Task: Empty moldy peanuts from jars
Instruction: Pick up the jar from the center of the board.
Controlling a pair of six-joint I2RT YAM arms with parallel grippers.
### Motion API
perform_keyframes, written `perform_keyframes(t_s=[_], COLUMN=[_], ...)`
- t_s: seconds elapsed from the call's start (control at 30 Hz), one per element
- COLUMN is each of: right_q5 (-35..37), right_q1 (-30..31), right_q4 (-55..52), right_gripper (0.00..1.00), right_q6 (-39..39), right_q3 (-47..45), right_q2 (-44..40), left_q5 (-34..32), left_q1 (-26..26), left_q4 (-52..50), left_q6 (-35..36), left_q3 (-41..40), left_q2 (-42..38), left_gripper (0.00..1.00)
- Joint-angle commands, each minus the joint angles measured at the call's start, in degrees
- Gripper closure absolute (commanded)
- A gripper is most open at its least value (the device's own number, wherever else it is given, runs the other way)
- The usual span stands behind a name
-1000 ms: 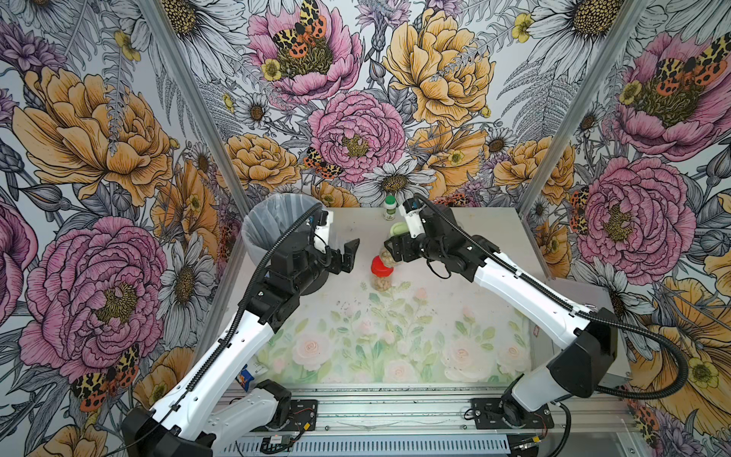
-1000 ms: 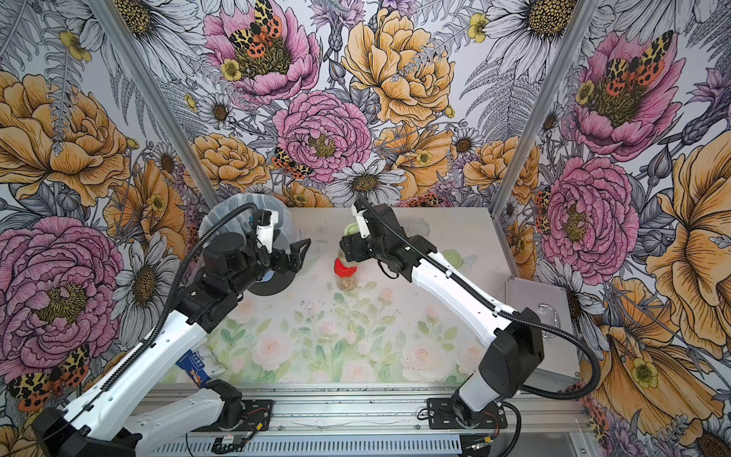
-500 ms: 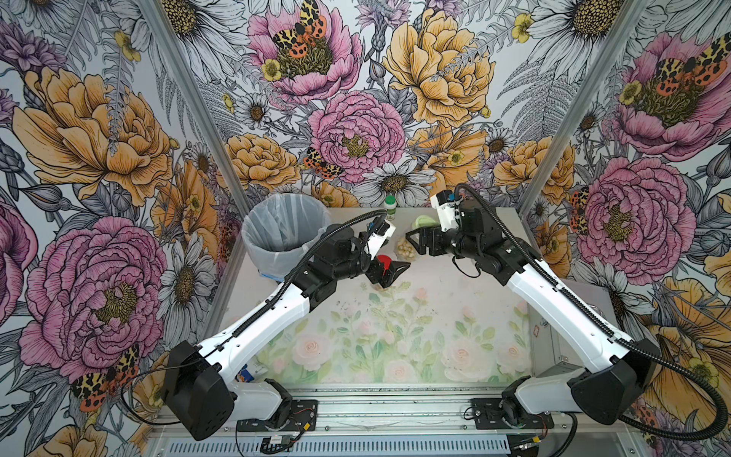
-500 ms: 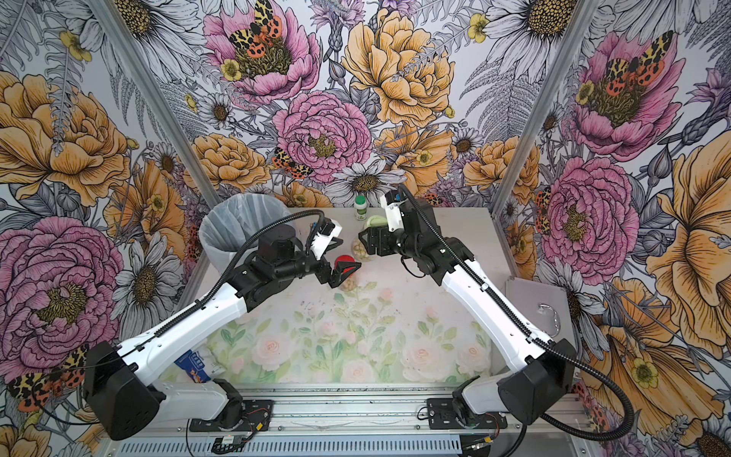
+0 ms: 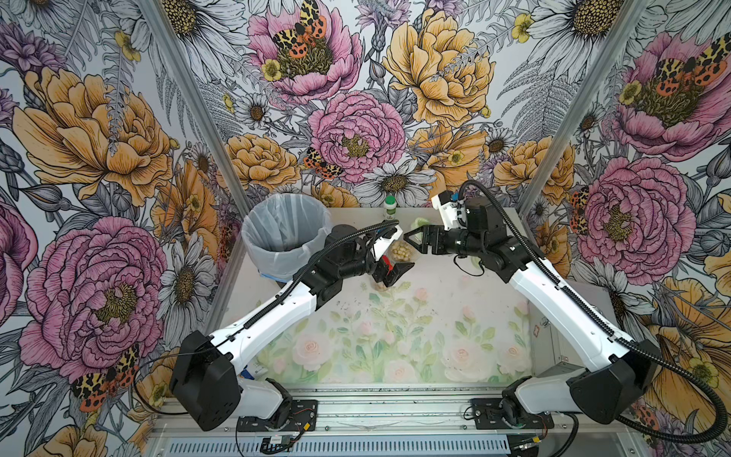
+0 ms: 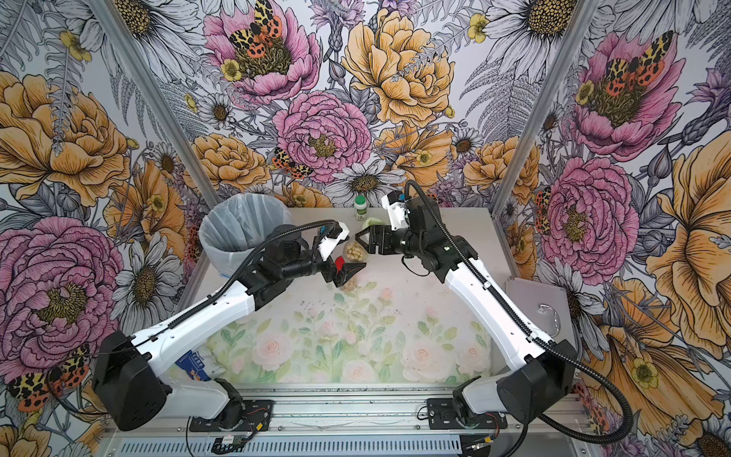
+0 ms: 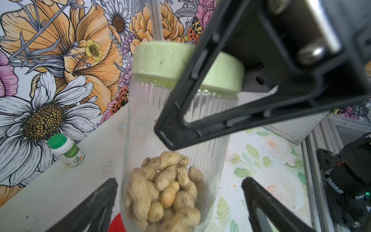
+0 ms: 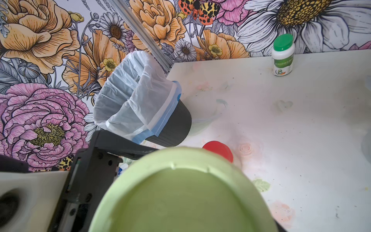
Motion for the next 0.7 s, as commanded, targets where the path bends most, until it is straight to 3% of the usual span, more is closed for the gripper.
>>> perform_keyframes(t_s=[0.0,0.67], right_q5=[-3.34,-4.43], right_q1=[-0.22,-0.07], right_q4=[4.03,4.1], right_gripper=[0.6,0.6], right_q6=[1.48,2.18], right_q3=[3.63,3.1], right_q2=[-0.09,-0.32], left_q5=[0.67,1.27], left_q1=[0.11,1.07], left_q4=[-1.22,5.01], left_q6=[2.61,0.02], left_q3=[2.18,0.8], left_q2=[1.15,2.26], left_gripper=[0.01,0.01])
